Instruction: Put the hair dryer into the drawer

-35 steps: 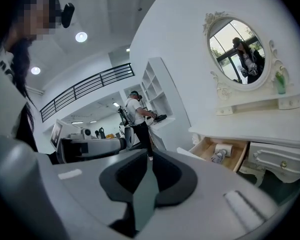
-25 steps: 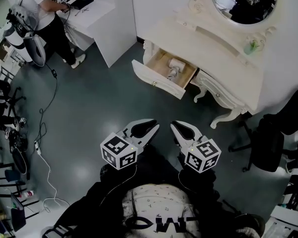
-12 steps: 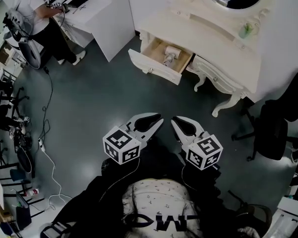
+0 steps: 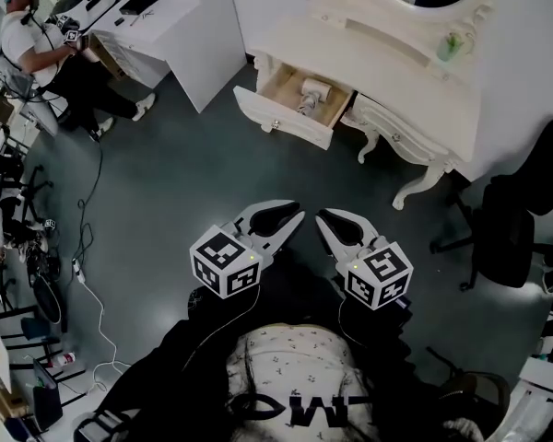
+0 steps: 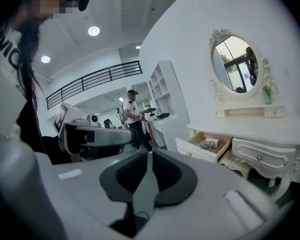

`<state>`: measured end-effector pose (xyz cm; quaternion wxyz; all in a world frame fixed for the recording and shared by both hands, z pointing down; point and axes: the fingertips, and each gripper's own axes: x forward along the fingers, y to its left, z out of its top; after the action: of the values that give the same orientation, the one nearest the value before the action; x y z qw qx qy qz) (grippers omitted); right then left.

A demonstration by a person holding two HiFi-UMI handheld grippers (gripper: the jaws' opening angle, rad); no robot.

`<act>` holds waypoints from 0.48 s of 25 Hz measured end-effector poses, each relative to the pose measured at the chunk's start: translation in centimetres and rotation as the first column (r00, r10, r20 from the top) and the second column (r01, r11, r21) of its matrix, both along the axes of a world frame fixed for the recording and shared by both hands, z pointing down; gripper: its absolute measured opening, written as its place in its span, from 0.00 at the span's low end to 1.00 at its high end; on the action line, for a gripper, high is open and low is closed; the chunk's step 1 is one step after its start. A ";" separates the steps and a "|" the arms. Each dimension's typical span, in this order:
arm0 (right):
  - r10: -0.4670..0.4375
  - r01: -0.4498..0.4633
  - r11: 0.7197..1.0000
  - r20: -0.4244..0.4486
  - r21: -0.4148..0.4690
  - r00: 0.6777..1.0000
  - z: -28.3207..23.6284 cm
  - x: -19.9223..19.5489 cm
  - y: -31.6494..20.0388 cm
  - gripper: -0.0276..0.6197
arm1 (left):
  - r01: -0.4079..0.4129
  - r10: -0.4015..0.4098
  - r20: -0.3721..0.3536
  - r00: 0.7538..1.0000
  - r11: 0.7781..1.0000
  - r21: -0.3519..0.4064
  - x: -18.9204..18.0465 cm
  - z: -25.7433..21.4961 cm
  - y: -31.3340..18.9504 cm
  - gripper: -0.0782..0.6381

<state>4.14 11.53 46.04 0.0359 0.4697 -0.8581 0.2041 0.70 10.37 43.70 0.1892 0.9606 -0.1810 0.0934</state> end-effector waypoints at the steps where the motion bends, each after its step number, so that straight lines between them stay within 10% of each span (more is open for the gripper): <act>1: 0.001 -0.001 1.000 0.000 0.001 1.000 -0.1 0.0 -0.1 0.11 | 0.003 -0.003 -0.002 1.000 1.000 0.006 0.0 -0.2 -0.1 0.18; 12: -0.005 0.005 0.999 0.001 0.046 1.000 -2.0 -0.1 -0.5 0.11 | 0.011 -0.005 -0.061 0.998 0.995 0.096 0.2 -2.6 -0.5 0.17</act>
<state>4.07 11.06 44.04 0.0251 0.4680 -0.8639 0.1845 0.91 9.90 41.11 0.1483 0.9703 -0.1831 0.0546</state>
